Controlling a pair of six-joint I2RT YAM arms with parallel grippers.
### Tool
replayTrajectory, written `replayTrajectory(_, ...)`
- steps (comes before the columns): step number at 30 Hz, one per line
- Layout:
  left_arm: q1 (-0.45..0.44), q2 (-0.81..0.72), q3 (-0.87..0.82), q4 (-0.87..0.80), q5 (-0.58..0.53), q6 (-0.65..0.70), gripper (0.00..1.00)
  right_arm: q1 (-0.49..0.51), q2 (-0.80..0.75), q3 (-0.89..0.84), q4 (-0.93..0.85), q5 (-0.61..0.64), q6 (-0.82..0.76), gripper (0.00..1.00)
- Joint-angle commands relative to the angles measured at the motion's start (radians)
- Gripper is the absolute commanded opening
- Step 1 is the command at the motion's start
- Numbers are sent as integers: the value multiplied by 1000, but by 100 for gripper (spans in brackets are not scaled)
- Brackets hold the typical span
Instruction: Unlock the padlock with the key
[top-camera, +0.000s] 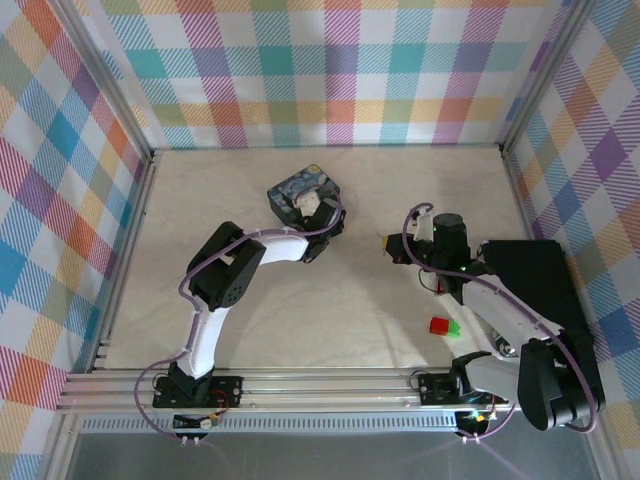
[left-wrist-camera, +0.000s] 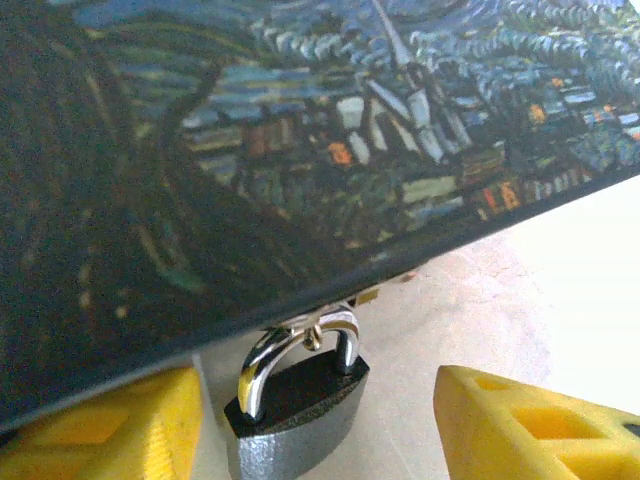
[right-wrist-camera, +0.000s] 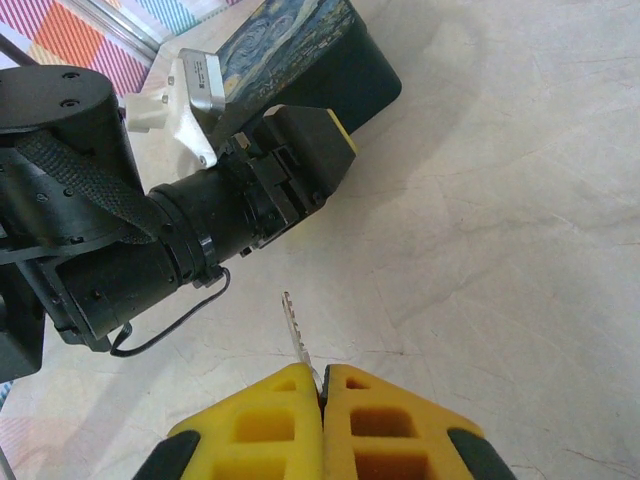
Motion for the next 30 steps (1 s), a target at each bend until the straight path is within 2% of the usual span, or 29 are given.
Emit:
replayTrajectory(1,5,40,19,39,-13,3,59,-5,-20,-11,40,-2,10,0)
replayTrajectory(9,20,66,13,84,36,9,38,-7,-17,-9,41,-6,8,0)
replayTrajectory(12,23,62,8,88,48,7,34,-7,-14,-11,49,-6,12,0)
replayTrajectory(19,26,26,-17,84,79,6,11,-6,20,-5,72,-23,17,0)
replayTrajectory(23,32,-6,-38,90,142,1,9,-7,45,-2,83,-33,22,0)
replayTrajectory(26,45,-36,-68,104,209,-25,1,-7,58,-4,91,-40,29,0)
replayTrajectory(30,70,-94,-130,143,298,-52,0,-7,64,-22,113,-53,44,0)
